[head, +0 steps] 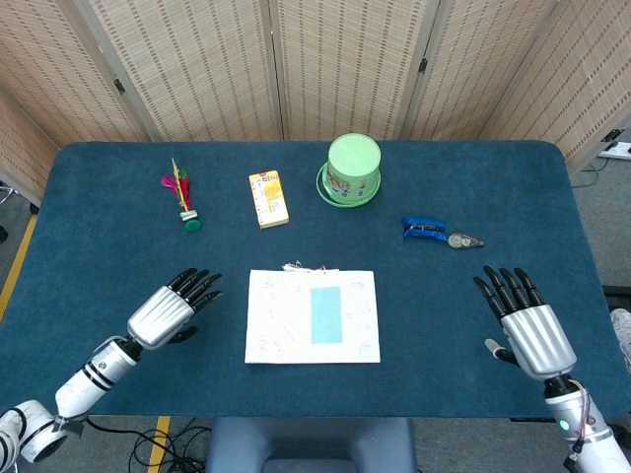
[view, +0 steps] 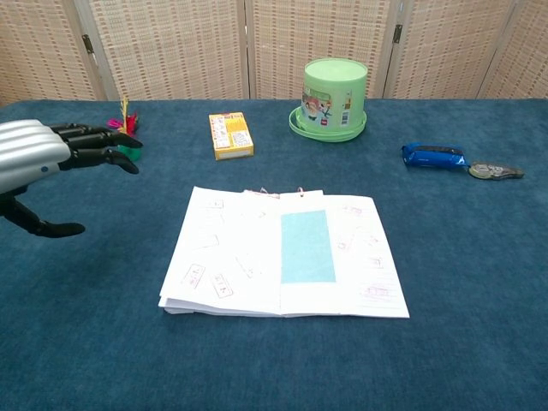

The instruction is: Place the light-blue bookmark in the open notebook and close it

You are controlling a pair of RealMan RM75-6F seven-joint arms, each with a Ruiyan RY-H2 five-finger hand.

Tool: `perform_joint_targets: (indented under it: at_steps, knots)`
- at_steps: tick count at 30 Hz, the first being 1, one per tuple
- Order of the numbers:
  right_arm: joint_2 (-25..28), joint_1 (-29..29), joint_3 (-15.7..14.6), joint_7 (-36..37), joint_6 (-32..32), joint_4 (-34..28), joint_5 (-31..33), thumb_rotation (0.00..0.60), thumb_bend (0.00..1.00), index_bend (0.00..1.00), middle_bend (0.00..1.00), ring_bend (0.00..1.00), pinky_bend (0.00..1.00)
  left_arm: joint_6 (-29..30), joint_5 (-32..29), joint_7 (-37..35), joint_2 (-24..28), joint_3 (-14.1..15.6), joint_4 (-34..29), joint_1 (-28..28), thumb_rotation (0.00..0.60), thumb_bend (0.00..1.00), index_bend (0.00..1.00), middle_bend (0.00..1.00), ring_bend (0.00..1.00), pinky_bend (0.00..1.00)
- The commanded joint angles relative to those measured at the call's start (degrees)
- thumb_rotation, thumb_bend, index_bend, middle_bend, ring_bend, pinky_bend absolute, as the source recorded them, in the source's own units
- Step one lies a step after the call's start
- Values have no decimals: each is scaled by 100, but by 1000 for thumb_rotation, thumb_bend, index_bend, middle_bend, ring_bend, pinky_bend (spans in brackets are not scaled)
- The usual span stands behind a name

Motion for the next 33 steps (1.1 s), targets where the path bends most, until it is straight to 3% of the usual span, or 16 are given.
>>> perform_joint_targets:
  at_steps: [1,16,33]
  knots:
    - [47,-94,47,44,54,-1,2,600,92,0,0,0,0,-90,18,-1,-213,81,247,-101,600,273,183,94,98,163]
    - [63,-253,247,58,-54,-68,-159,600,92,0,0,0,0,424,480,-176,-1245,512,1631,-303,600,242,123,71,98,163]
    - [99,-457,421,85,-52,-86,-165,600,90,0,0,0,0,535,442,-189,-2076,682,2423,-475,600,239,82,53,98,163]
